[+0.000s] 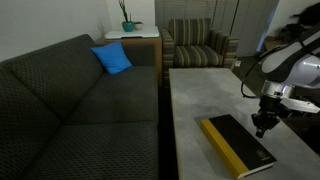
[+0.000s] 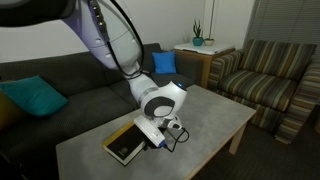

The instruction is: Open the book on the table

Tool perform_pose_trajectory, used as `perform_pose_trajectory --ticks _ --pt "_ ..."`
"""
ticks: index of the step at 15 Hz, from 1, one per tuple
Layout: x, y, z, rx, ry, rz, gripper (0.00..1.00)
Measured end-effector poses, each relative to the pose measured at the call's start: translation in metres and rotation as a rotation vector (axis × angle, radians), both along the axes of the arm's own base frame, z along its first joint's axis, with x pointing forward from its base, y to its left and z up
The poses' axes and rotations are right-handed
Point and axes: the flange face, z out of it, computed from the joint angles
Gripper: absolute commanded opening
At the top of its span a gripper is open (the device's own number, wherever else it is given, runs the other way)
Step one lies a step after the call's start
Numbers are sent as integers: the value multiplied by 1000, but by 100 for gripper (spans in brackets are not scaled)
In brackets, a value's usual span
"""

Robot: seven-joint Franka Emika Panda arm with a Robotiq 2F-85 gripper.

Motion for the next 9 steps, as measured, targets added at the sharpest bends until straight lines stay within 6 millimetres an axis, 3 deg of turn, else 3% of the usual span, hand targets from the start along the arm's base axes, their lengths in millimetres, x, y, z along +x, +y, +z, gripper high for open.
perform_pose_trajectory --ticks 9 --pt "-31 -9 -17 95 73 -113 0"
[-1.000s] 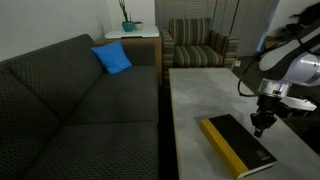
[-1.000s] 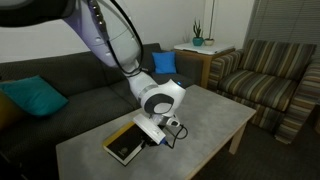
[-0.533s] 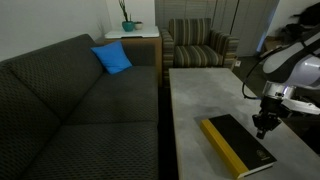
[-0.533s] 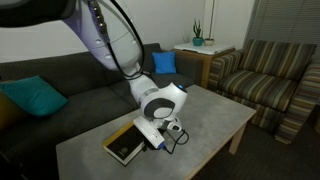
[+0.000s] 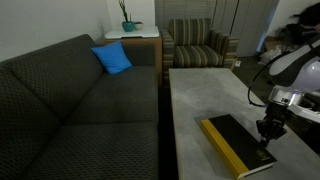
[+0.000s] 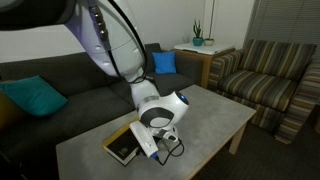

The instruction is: Open the book on the table

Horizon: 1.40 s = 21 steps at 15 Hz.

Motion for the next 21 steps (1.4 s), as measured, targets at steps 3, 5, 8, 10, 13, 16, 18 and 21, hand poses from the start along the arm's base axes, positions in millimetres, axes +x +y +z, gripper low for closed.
perform_pose_trajectory --ticks 3,5,8,10,13,16,18,21 --pt "-5 7 -1 45 20 -7 0" --pt "-8 9 -1 77 33 -6 0" --pt "-11 8 0 116 46 -12 0" --pt "-12 5 0 132 49 -23 0" --pt "-11 1 2 151 42 -38 0" --pt "-9 -1 5 190 30 -37 0" --pt "-9 -2 8 228 27 -32 0" --pt "-10 1 11 308 28 -43 0"
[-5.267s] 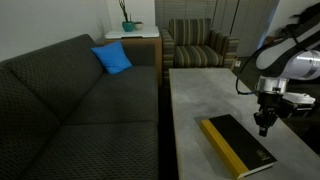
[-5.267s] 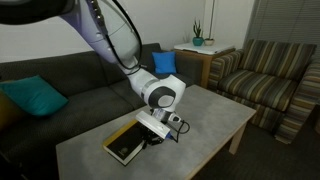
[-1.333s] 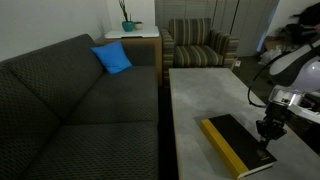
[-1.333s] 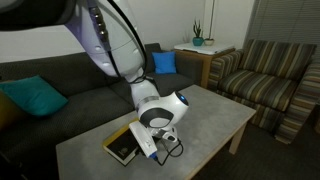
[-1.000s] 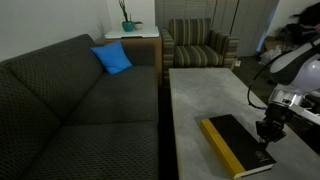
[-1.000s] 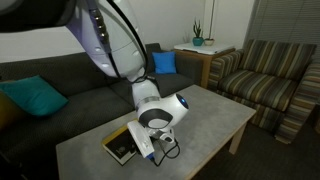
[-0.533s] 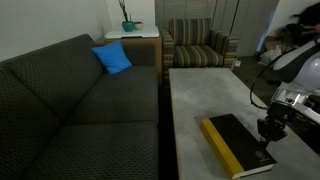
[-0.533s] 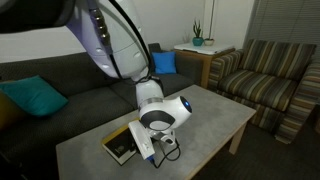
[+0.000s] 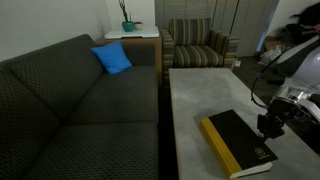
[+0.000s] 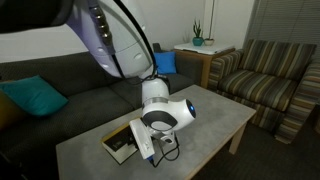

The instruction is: Open the book on the table

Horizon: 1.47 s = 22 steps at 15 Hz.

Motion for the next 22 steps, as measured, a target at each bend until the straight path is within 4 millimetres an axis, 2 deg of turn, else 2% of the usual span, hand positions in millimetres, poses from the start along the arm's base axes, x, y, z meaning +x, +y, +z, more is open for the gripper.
perform_pose_trajectory --ticks 9,22 --pt "3 17 13 177 24 14 0" --pt "22 54 35 262 13 75 0"
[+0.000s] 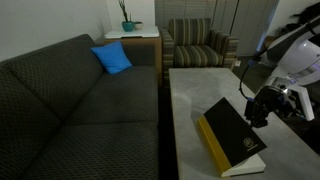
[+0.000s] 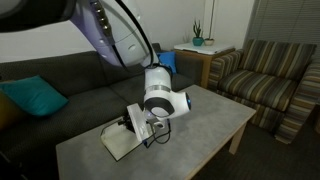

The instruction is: Open the book on the table

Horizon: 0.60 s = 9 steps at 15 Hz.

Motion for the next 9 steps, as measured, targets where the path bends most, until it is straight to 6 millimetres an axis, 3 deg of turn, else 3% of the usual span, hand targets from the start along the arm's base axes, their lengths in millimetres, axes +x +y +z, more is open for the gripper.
perform_pose_trajectory --ticks 9 --pt "18 31 17 20 -39 63 0"
